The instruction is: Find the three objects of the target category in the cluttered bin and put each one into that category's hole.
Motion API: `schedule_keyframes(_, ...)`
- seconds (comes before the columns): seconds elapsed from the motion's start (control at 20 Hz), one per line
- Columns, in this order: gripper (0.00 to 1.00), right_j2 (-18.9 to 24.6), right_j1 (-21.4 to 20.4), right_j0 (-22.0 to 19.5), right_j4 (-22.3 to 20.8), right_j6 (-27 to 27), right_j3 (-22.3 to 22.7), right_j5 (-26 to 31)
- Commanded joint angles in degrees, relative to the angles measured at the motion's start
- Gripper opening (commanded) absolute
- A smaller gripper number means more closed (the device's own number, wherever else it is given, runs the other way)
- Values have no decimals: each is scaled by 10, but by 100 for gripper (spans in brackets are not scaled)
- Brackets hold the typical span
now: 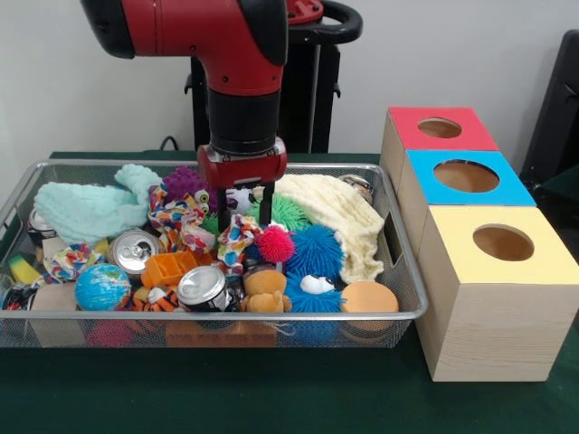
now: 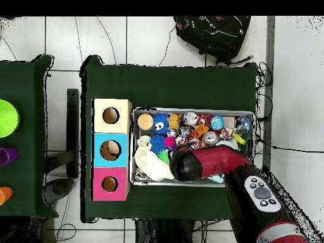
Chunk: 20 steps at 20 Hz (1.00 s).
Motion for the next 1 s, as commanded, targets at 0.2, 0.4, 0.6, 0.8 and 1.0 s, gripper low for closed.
schedule_keyframes(0.2, 100, 34, -28, -36, -6, -41, -72, 35)
schedule_keyframes(0.4, 100, 29, -10, -25, 2, -7, -82, 22)
schedule_keyframes(0.6, 100, -33, 19, 40, -14, 98, -70, -53)
schedule_keyframes(0.8, 100, -98, 57, 106, -7, 165, -75, -109)
schedule_keyframes(1.0, 100, -142, 74, 143, 19, 183, -68, -145)
